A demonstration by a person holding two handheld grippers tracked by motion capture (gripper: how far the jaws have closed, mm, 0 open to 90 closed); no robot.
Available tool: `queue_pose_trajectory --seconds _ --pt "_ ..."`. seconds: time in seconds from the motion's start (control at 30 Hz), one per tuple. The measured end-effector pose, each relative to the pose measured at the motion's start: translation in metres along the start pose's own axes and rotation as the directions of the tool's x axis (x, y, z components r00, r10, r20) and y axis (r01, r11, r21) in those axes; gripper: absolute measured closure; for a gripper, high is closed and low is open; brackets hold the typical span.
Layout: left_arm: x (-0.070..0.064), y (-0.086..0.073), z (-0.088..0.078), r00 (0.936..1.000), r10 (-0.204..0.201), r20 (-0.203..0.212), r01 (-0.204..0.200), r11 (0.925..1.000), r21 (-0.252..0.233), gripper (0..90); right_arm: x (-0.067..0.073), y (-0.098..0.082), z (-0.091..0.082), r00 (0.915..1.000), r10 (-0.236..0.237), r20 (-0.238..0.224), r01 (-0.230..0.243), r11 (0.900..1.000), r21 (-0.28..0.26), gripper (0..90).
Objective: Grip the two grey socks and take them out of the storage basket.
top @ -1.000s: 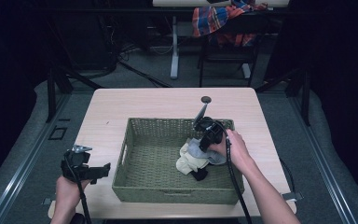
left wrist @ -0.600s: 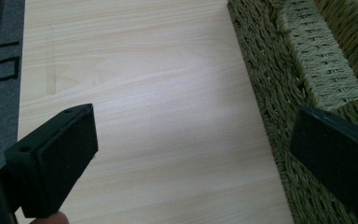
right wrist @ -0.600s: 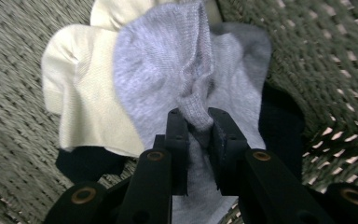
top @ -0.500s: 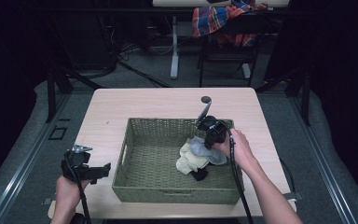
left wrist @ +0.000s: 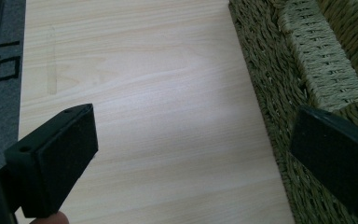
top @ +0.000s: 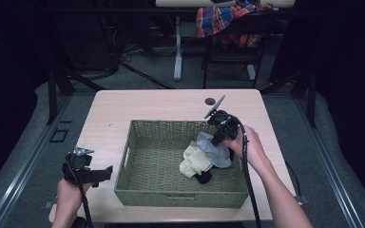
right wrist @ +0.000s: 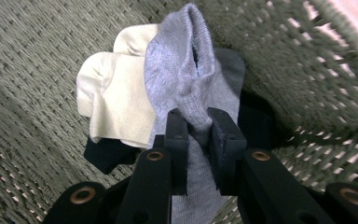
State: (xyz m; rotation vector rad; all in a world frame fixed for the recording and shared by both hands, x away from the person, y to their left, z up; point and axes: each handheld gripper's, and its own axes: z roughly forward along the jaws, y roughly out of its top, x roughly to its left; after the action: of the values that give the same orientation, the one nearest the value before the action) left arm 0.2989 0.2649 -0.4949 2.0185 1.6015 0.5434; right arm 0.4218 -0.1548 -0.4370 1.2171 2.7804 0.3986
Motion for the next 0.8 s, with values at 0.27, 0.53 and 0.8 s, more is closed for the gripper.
queue_pose_trajectory --seconds 0.27,0.53,0.8 --pt "0.000 0.000 0.000 1.0000 -0.001 -0.001 0.001 1.0000 0.001 1.3 -0.003 -0.003 -0.017 0.9999 0.002 -0.010 -0.003 0.999 -0.050 79.0" --pt "0.001 0.000 0.000 1.0000 -0.004 -0.005 0.004 1.0000 -0.002 1.3 -0.006 -0.006 -0.032 0.9998 0.014 -0.014 -0.015 0.996 -0.088 79.3" --pt "0.001 -0.001 0.000 0.9999 -0.008 -0.014 0.007 0.9999 -0.010 1.2 -0.010 -0.009 -0.042 0.9996 0.024 -0.018 -0.026 0.993 -0.117 79.3"
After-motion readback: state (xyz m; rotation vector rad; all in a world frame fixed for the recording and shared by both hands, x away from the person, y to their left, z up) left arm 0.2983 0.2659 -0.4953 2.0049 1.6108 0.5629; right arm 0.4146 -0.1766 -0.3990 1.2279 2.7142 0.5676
